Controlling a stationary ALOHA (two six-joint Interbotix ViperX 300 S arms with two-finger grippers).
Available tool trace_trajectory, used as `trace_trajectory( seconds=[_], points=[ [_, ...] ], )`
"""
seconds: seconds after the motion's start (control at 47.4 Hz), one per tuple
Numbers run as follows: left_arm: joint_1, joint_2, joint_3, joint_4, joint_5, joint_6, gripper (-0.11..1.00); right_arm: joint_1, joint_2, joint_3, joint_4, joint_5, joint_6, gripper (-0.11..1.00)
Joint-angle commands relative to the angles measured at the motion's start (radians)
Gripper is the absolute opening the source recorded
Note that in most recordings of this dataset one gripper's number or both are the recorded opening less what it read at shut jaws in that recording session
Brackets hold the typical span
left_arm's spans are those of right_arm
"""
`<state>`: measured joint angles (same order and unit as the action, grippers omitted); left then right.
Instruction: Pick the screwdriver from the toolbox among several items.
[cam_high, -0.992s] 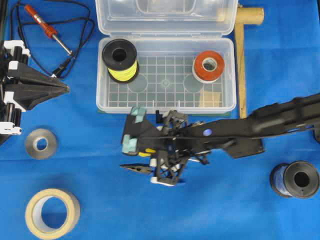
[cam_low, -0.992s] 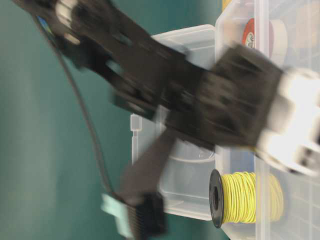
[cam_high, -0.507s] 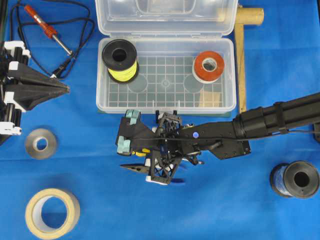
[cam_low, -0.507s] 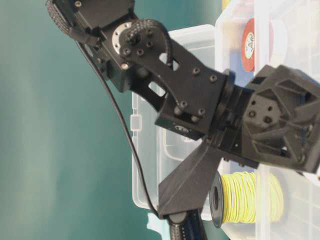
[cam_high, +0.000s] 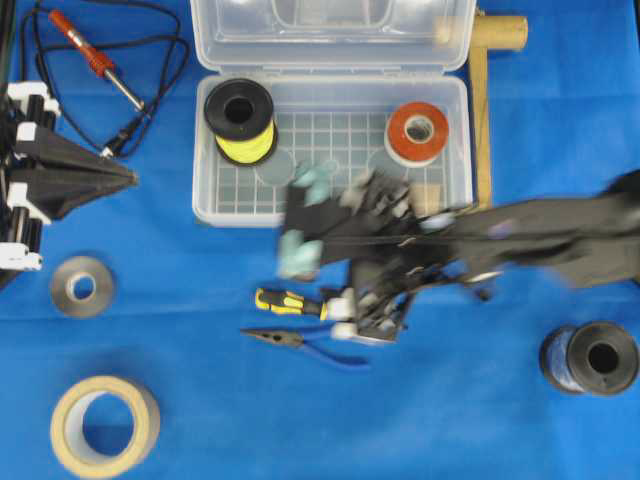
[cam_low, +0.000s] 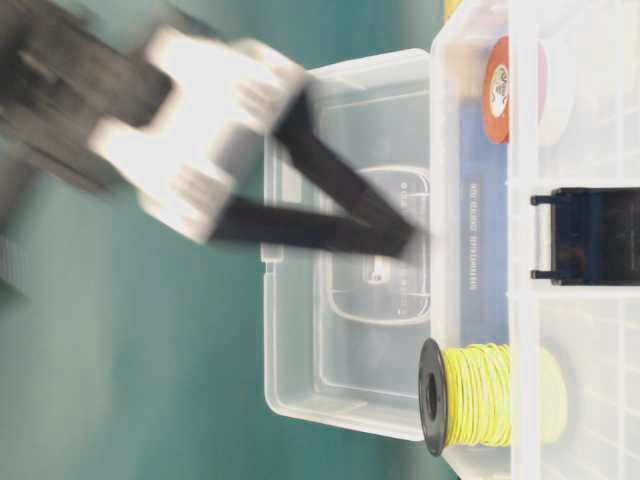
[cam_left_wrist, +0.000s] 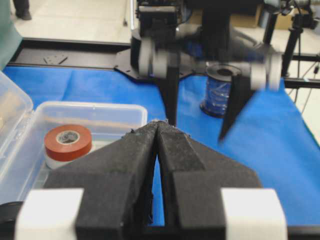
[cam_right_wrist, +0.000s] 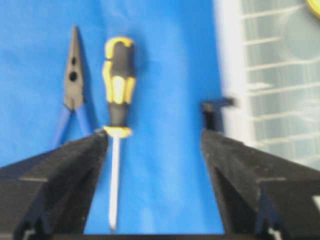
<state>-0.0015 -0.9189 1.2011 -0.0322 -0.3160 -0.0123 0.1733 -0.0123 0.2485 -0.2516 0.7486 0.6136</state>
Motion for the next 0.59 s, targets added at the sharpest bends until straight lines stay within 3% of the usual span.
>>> trace_trajectory(
  seconds=[0.0,0.57],
  points=[
    [-0.002,0.003,-0.011,-0.002,-0.005,0.0,0.0,0.011,-0.153,0.066,-0.044,0.003,0.002,0.74],
    [-0.002,0.014,-0.002,-0.002,-0.009,-0.002,0.0,0.018,-0.957,0.752,-0.137,-0.198,0.002,0.74]
  ],
)
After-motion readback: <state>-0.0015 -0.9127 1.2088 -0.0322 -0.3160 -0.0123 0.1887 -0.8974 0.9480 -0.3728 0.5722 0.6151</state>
